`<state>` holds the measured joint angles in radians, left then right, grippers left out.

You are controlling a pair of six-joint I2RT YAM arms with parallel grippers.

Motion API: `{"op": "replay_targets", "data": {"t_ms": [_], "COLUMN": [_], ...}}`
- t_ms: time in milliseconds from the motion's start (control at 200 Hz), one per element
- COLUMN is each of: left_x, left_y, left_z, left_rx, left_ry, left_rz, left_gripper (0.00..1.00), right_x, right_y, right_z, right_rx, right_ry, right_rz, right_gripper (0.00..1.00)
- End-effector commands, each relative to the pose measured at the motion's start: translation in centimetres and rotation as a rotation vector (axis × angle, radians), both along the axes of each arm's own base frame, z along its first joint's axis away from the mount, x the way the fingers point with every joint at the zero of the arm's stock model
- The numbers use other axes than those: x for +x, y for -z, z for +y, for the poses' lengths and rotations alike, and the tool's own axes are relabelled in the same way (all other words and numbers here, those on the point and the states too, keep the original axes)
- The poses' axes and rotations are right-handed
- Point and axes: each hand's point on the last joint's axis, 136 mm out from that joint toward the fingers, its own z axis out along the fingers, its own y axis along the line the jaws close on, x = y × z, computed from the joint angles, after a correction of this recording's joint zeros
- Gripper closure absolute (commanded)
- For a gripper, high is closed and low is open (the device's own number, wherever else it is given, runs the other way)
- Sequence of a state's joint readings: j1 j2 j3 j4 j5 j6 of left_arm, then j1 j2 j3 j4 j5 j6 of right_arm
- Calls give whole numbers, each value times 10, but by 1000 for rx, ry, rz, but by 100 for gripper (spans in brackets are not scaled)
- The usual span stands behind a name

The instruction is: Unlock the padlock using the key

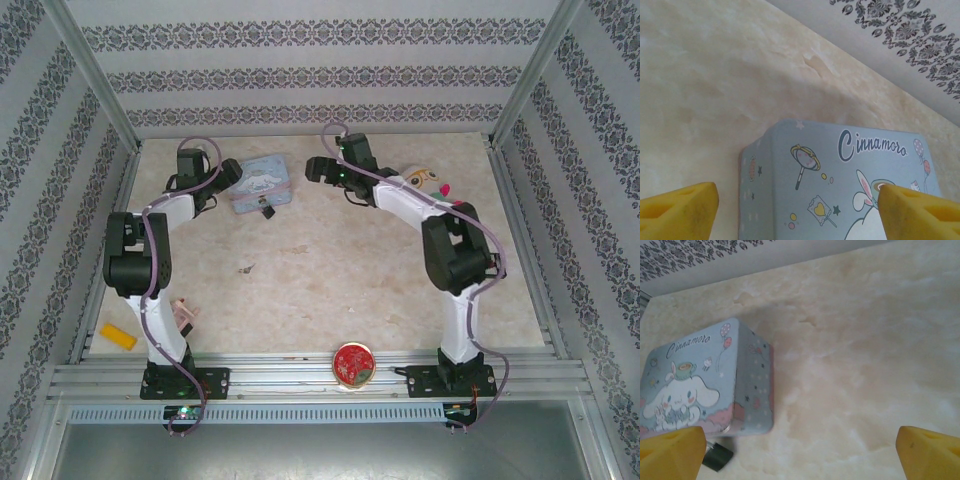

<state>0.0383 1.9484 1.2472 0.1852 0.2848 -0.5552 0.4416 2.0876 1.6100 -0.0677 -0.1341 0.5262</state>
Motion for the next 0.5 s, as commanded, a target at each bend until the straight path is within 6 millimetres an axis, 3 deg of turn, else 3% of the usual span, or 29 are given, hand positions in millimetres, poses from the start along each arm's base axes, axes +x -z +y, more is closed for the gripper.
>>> {"op": "replay_targets", "data": {"t_ms": [0,265,495], "left_x": [6,9,13], "left_y": [2,17,23], "left_z": [-12,-40,-76], "left_rx": [-22,-13,-17], "left_ry": [41,126,207], "left_rz": [14,47,56], "left_gripper": [25,41,51], "right_x": [5,26,20], "right_y": [2,26,43], "right_z": [32,70,84], "right_rx": [105,169,153], "right_ry": [-44,-95,-128], "right_rz": [66,131,197], "right_gripper": [7,21,37]}}
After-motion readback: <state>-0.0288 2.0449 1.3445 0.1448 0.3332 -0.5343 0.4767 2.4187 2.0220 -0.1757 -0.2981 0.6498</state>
